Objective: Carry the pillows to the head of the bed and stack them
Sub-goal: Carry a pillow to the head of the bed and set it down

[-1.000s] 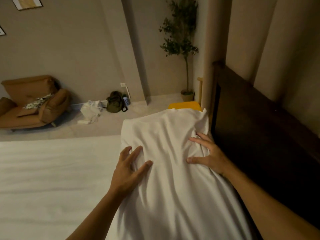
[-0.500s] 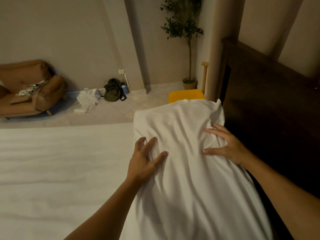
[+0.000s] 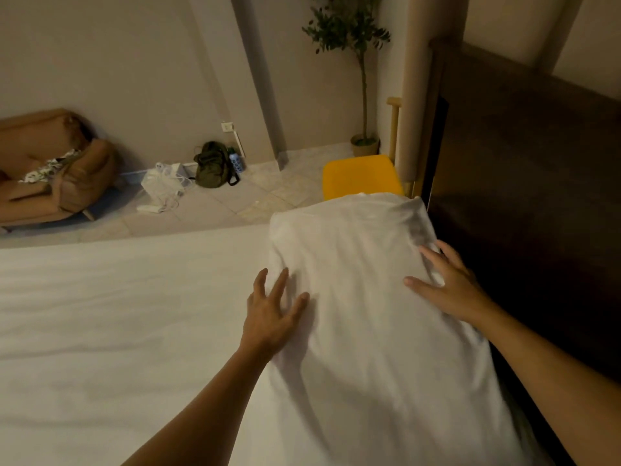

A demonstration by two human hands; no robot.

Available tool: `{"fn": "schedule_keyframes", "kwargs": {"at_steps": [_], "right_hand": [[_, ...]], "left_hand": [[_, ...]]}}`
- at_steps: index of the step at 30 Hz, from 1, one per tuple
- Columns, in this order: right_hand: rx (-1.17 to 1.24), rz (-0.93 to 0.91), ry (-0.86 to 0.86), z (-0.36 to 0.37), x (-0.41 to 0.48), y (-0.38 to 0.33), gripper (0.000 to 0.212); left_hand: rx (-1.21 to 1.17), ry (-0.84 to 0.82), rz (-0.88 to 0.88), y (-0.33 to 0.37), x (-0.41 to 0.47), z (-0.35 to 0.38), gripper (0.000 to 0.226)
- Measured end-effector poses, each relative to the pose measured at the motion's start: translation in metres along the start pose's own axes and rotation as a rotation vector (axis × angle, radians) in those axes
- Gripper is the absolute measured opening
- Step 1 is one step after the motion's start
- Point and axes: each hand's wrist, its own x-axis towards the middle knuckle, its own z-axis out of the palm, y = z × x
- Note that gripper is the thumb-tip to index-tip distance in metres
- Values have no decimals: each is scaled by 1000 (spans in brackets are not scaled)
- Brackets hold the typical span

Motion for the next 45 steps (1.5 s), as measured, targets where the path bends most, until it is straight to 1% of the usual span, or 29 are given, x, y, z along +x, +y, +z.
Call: {"fn": "schedule_keyframes", "kwargs": {"at_steps": [2, 4, 7, 9, 11, 12, 13, 14, 15, 16, 17, 19, 20, 22, 23, 25, 28, 29, 30, 31, 33, 34, 35, 37, 39, 41, 43, 44, 45], "right_hand": [[-114, 9, 55, 3, 1, -3, 74], [-230, -49, 57, 7, 4, -14, 70], [-383, -192, -10, 22, 7, -32, 73], [-441, -186, -86, 34, 10, -26, 73], [-437, -62, -134, 38, 14, -6, 70], [-413, 24, -131, 36, 17, 6, 71], [-372, 114, -117, 31, 18, 14, 73], [-318, 194, -89, 25, 19, 21, 74], [-275, 245, -51, 19, 20, 22, 75], [-254, 257, -5, 13, 17, 19, 74], [-254, 221, 53, 12, 13, 10, 71], [-279, 33, 150, 20, 1, -18, 66], [-298, -79, 156, 29, -8, -31, 65], [-394, -234, 78, 56, -27, -36, 62], [-454, -245, 36, 66, -36, -27, 61], [-495, -168, 70, 68, -43, 5, 61], [-355, 176, 128, 50, -46, 48, 68], [-331, 234, 130, 45, -49, 53, 73], [-341, 231, 155, 43, -53, 51, 74], [-370, 161, 202, 45, -60, 43, 72], [-401, -93, 273, 54, -74, 13, 69], [-424, -208, 271, 61, -82, -2, 67], [-467, -280, 214, 70, -89, -12, 65], [-573, -324, 96, 82, -98, -13, 63], [-589, -252, 79, 76, -102, 9, 65], [-546, -75, 124, 61, -104, 36, 67], [-481, 137, 119, 46, -100, 53, 71], [-457, 199, 123, 39, -98, 53, 73], [-443, 204, 149, 34, -95, 48, 74]], "left_hand": [[73, 62, 9, 4, 2, -1, 72], [136, 70, 77, 16, 9, 1, 70], [258, -27, 237, 42, 18, 16, 66], [338, -119, 290, 52, 20, 29, 66], [382, -189, 225, 41, 24, 38, 67], [399, -210, 158, 30, 25, 38, 71], [429, -209, 100, 18, 26, 32, 82], [414, -180, 12, 4, 28, 25, 92], [365, -137, -82, -10, 31, 19, 94], [330, -85, -142, -19, 33, 15, 90], [327, -34, -141, -24, 34, 14, 88], [337, 28, 1, -9, 26, 19, 89], [304, 31, 91, 3, 18, 26, 82], [257, 10, 230, 23, -9, 44, 67], [259, -15, 246, 27, -24, 50, 64], [275, -56, 170, 6, -44, 57, 66], [194, -37, -106, -53, -55, 54, 85], [184, -17, -148, -65, -57, 51, 90], [196, 12, -144, -71, -60, 50, 90], [214, 48, -98, -67, -64, 49, 87], [227, 76, 30, -41, -73, 50, 76], [215, 68, 102, -21, -79, 51, 71], [211, 50, 176, -4, -86, 54, 67], [248, 2, 291, 14, -99, 64, 62], [312, -47, 262, 3, -101, 66, 62], [322, -42, 95, -31, -98, 63, 69], [295, -21, -78, -61, -94, 49, 82], [272, -6, -125, -67, -90, 41, 87], [249, 10, -140, -67, -82, 35, 88]]}}
